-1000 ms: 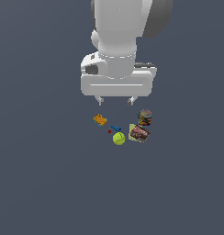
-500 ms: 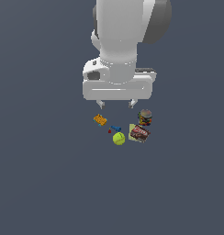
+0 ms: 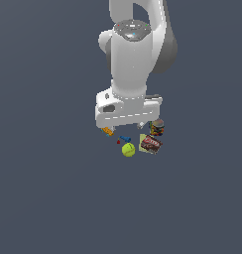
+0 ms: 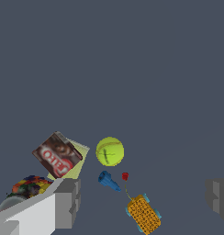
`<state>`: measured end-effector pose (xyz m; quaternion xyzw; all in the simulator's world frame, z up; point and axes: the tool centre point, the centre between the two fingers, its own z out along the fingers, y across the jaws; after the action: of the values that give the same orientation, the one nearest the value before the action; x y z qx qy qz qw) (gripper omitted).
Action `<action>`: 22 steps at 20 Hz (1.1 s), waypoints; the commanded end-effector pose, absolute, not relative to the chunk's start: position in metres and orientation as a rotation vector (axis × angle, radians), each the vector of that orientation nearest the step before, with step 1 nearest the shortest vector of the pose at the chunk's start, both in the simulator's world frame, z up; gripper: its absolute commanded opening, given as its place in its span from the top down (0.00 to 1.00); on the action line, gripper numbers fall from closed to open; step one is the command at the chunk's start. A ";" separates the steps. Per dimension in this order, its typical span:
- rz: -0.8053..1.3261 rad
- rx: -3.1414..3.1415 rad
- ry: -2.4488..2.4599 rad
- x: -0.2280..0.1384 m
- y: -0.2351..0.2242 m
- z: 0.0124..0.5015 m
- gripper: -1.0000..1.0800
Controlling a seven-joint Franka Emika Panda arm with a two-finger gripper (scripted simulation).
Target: Pick up a designated object from a clutter of objects.
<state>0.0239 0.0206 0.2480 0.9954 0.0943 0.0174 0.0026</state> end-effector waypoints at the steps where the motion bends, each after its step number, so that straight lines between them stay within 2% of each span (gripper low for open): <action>1: 0.045 3.108 0.400 0.023 0.023 0.223 0.04; 11: 0.012 3.030 0.804 0.006 0.033 0.130 0.04; 22: 0.000 2.985 0.978 -0.007 0.038 0.092 0.04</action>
<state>-0.0063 0.0377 0.0937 0.9515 0.3077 -0.0004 0.0001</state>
